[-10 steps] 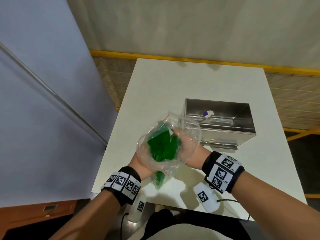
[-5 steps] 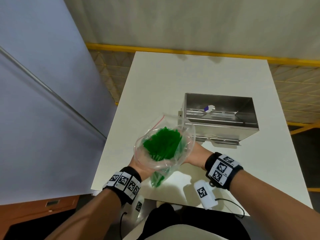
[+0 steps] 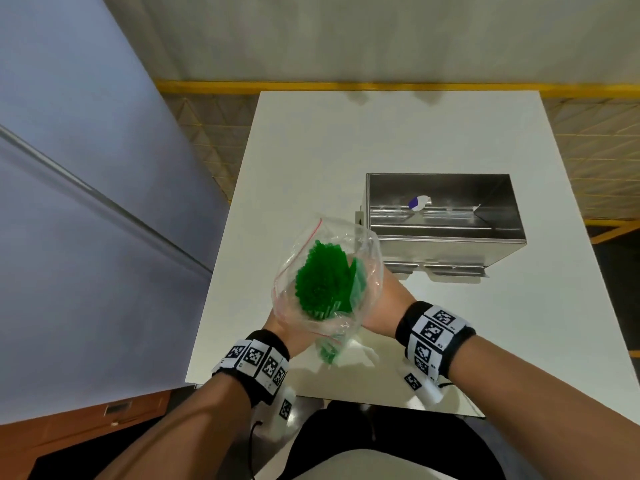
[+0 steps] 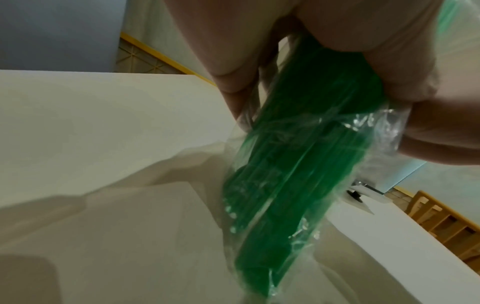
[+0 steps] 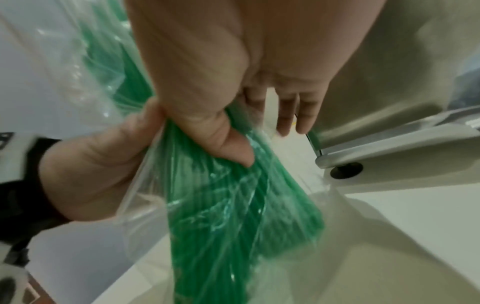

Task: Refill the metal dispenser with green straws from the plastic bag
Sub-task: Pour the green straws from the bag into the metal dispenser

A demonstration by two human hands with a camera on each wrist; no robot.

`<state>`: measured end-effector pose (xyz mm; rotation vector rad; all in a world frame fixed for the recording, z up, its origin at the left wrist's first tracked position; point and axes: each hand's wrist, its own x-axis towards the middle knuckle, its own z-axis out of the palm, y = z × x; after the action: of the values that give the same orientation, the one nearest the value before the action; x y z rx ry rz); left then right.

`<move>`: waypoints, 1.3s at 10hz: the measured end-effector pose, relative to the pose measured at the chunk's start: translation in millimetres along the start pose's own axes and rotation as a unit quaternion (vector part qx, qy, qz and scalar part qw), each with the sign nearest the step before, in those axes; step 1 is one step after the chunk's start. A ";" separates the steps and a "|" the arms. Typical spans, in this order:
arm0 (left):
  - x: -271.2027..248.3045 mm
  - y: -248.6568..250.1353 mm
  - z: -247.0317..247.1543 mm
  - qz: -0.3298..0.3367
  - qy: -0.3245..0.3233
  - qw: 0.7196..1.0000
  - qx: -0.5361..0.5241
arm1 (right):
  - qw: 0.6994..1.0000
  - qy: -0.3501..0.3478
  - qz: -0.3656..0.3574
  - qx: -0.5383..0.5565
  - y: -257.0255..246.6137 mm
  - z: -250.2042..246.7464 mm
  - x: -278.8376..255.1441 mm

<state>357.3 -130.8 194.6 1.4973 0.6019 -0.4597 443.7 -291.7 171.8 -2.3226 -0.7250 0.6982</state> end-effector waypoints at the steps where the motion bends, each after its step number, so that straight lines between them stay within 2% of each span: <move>1: 20.9 -21.6 -6.7 -0.077 0.036 0.996 0.035 | 0.994 -0.047 -0.005 0.096 -15.7 -13.6 -13.4; 2: 6.8 -6.1 -6.5 -0.006 0.007 0.993 0.114 | 0.978 -0.031 0.004 0.206 -26.2 -27.0 -27.4; 3: -3.8 -0.1 -7.3 -0.014 -0.005 0.991 0.137 | 0.987 -0.027 -0.011 0.159 -32.2 -27.2 -29.9; 4: -14.2 10.2 -11.0 0.035 0.031 0.982 0.183 | 0.985 0.019 -0.024 0.167 -32.2 -23.7 -23.3; 5: -19.1 18.8 -20.1 0.093 0.010 0.991 0.100 | 0.972 0.049 -0.018 0.231 -28.8 -20.1 -24.0; 6: -20.4 21.3 -24.7 0.122 -0.033 0.991 -0.046 | 0.971 0.066 -0.038 0.228 -36.2 -19.8 -25.0; 7: -25.7 25.7 -18.9 0.156 0.000 0.987 -0.026 | 0.979 0.073 -0.092 0.169 -39.2 -21.0 -21.5; 8: -28.3 29.2 -11.5 0.169 -0.006 0.985 -0.042 | 0.993 0.060 -0.096 0.014 -29.1 -17.9 -13.4; 9: -21.4 14.0 -10.1 0.173 -0.004 0.984 -0.043 | 0.994 0.069 -0.074 -0.040 -12.8 -12.7 -14.1; 10: -14.1 0.6 -10.0 0.155 0.003 0.986 -0.053 | 0.999 0.035 -0.016 0.013 -13.1 -17.8 -24.5; 11: -10.2 -1.3 -11.9 0.132 -0.041 0.986 -0.097 | 0.999 0.043 0.004 0.001 -1.7 -10.6 -29.9; 12: -8.1 1.7 -15.0 0.154 -0.082 0.978 -0.111 | 0.999 0.032 -0.002 -0.041 -9.4 -12.7 -29.0; 13: 13.8 -15.4 -13.8 0.088 -0.057 0.989 -0.100 | 0.973 -0.019 -0.015 0.229 -8.6 0.8 -15.5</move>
<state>357.1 -116.4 174.2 1.3103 0.4099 -0.3352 429.4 -295.5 181.6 -1.8777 -0.5439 0.8038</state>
